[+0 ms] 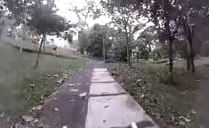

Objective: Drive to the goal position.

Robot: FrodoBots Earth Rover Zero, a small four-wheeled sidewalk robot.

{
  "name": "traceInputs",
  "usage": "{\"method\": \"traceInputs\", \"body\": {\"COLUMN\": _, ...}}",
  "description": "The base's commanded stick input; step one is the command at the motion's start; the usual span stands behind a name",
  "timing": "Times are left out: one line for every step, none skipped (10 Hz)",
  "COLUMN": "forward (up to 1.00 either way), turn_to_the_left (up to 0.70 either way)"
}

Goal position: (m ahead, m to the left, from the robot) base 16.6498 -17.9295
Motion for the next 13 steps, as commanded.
{"method": "traceInputs", "body": {"forward": 0.7, "turn_to_the_left": 0.0}}
{"method": "traceInputs", "body": {"forward": 0.7, "turn_to_the_left": 0.0}}
{"method": "traceInputs", "body": {"forward": 0.7, "turn_to_the_left": 0.0}}
{"method": "traceInputs", "body": {"forward": 0.7, "turn_to_the_left": 0.0}}
{"method": "traceInputs", "body": {"forward": 0.7, "turn_to_the_left": 0.0}}
{"method": "traceInputs", "body": {"forward": 0.7, "turn_to_the_left": 0.0}}
{"method": "traceInputs", "body": {"forward": 0.7, "turn_to_the_left": 0.0}}
{"method": "traceInputs", "body": {"forward": 0.7, "turn_to_the_left": 0.0}}
{"method": "traceInputs", "body": {"forward": 0.7, "turn_to_the_left": 0.0}}
{"method": "traceInputs", "body": {"forward": 0.7, "turn_to_the_left": 0.0}}
{"method": "traceInputs", "body": {"forward": 0.7, "turn_to_the_left": 0.0}}
{"method": "traceInputs", "body": {"forward": 0.7, "turn_to_the_left": 0.0}}
{"method": "traceInputs", "body": {"forward": 0.7, "turn_to_the_left": 0.0}}
